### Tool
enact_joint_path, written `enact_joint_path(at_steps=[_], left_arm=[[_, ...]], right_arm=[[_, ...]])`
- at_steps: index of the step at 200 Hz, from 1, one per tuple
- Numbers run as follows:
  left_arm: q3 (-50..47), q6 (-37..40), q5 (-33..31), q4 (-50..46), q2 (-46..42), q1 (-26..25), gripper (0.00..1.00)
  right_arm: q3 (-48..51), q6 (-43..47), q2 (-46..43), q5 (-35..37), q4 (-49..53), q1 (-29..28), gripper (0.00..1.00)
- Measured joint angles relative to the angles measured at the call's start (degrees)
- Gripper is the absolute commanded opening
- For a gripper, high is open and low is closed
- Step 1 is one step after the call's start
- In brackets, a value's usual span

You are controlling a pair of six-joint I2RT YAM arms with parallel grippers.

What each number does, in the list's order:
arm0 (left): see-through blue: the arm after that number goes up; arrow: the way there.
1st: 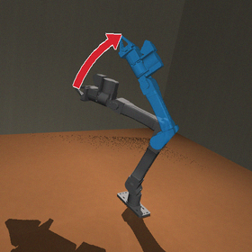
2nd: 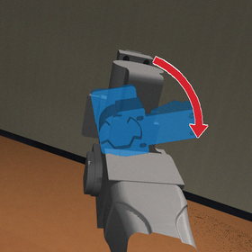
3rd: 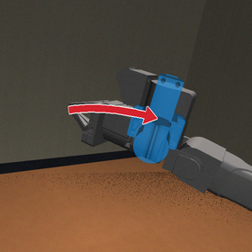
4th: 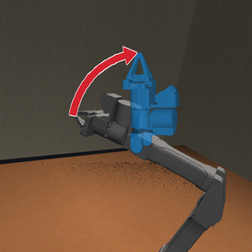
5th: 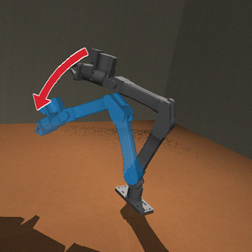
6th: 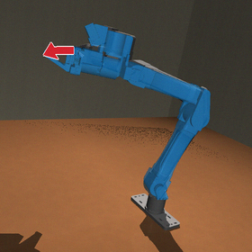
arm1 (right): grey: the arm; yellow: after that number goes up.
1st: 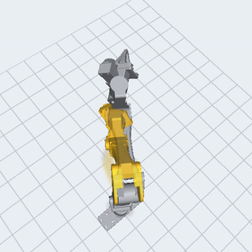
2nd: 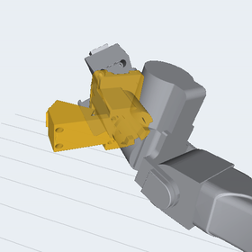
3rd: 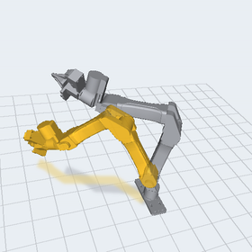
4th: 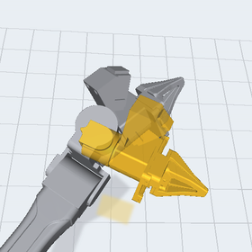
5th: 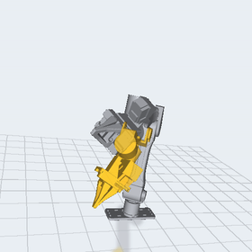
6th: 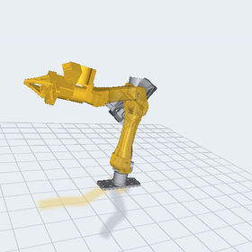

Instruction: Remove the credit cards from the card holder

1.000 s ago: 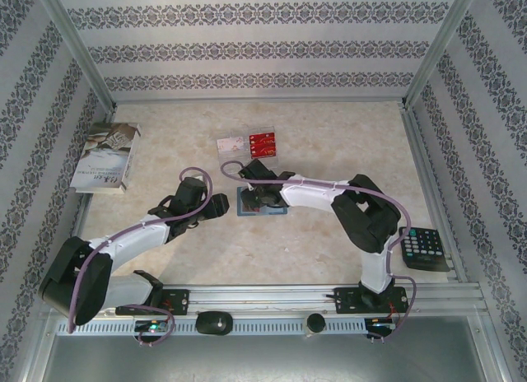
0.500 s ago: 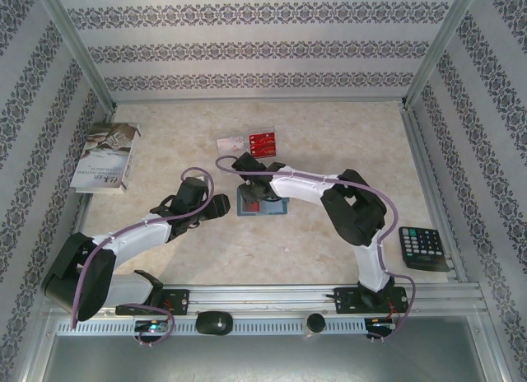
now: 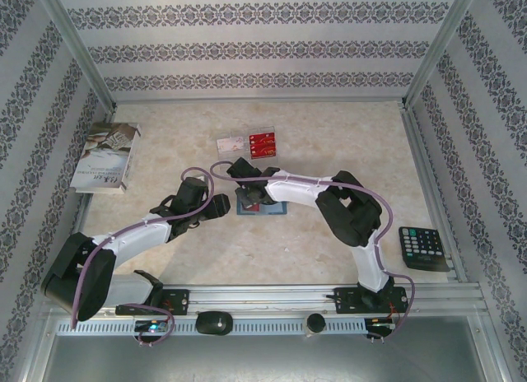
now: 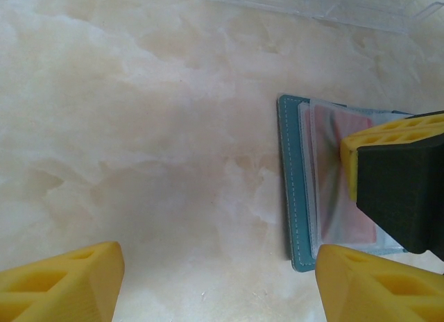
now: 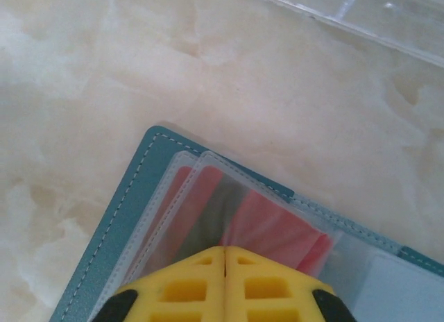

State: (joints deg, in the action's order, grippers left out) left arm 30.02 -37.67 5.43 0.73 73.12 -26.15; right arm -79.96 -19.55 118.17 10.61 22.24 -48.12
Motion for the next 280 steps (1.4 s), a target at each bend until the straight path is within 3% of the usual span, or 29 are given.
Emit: enact_joint_path(at_steps=[62,80,90,104,176,235,280], left_arm=[[0.0,0.0,0.6,0.3,0.0,0.0,0.73],[0.0,0.0,0.6,1.6,0.6,0.0,0.73],[0.0,0.0,0.9,2.2,1.1,0.0,0.73],[0.0,-0.1,1.1,2.6,1.5,0.0,0.73],[0.0,0.0,1.7,2.8,1.6,0.0,0.73],[0.0,0.0,2.2,2.8,1.6,0.0,0.73],[0.0,0.0,5.2,4.7,1.7,0.0,0.69]], right_arm=[[1.6,-0.5,-2.3,-4.4,-0.3,1.2,0.05],[1.6,-1.6,-3.5,-6.5,0.6,1.5,0.21],[1.7,-2.8,-4.1,-7.3,0.8,1.5,0.37],[1.9,-3.3,-5.0,-7.5,0.9,1.5,0.40],[3.4,-3.3,-4.3,-5.6,3.3,1.5,0.36],[3.7,-3.5,-3.2,-5.2,1.6,1.4,0.00],[8.3,-3.3,-5.5,-9.3,-4.3,3.2,0.00]])
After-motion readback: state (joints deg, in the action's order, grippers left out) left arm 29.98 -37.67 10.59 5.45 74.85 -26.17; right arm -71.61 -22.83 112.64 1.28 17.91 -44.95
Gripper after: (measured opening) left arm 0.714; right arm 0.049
